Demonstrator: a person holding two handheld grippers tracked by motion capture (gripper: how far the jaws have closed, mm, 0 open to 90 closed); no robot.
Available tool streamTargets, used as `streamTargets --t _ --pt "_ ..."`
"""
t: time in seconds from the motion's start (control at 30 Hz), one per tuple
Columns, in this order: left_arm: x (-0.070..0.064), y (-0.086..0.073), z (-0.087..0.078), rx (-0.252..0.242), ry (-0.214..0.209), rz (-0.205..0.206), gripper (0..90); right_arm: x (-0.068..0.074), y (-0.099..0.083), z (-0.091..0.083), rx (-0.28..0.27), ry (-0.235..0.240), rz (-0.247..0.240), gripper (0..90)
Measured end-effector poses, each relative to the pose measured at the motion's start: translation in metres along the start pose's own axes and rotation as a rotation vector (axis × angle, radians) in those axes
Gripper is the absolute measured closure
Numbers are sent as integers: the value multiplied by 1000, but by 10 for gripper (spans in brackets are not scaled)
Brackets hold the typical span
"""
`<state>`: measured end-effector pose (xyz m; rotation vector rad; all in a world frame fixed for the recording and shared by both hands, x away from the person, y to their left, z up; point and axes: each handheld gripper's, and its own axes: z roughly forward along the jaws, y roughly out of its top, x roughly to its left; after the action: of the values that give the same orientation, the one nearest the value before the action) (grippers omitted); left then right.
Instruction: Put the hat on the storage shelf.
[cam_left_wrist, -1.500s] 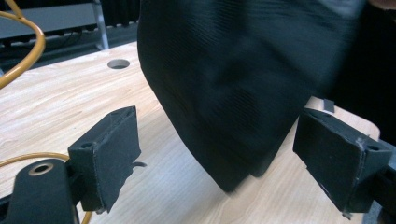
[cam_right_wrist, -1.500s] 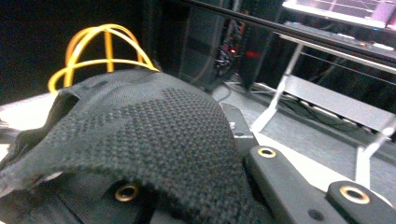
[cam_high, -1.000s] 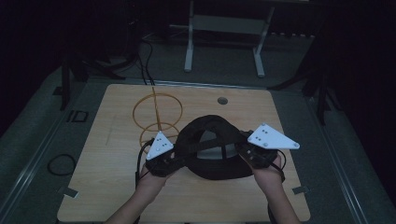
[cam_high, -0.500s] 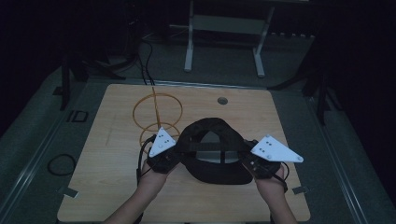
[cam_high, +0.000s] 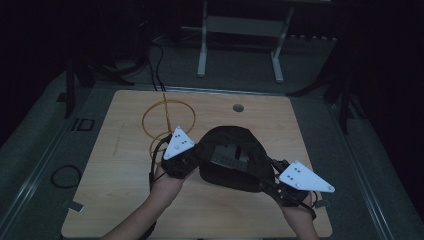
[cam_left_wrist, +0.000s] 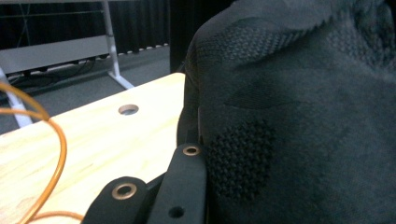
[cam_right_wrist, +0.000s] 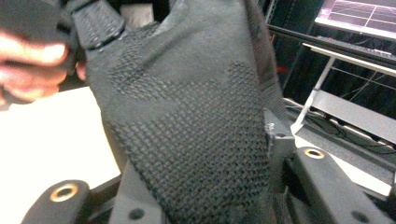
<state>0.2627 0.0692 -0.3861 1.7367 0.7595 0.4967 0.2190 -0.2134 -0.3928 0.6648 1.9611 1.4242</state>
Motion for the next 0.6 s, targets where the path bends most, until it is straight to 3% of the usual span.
streamTargets --t 0.2,0.43,0.53,0.6 --pt "-2 12 -2 -23 11 18 896 3 -9 -8 19 55 2 450" --pt "-4 18 -6 -30 18 54 896 10 -21 -20 48 133 -31 308" --pt "-1 19 -10 -40 14 56 895 12 -24 -29 47 180 -36 288" --pt "2 18 -12 -53 -12 60 895 12 -25 -37 45 205 -48 280"
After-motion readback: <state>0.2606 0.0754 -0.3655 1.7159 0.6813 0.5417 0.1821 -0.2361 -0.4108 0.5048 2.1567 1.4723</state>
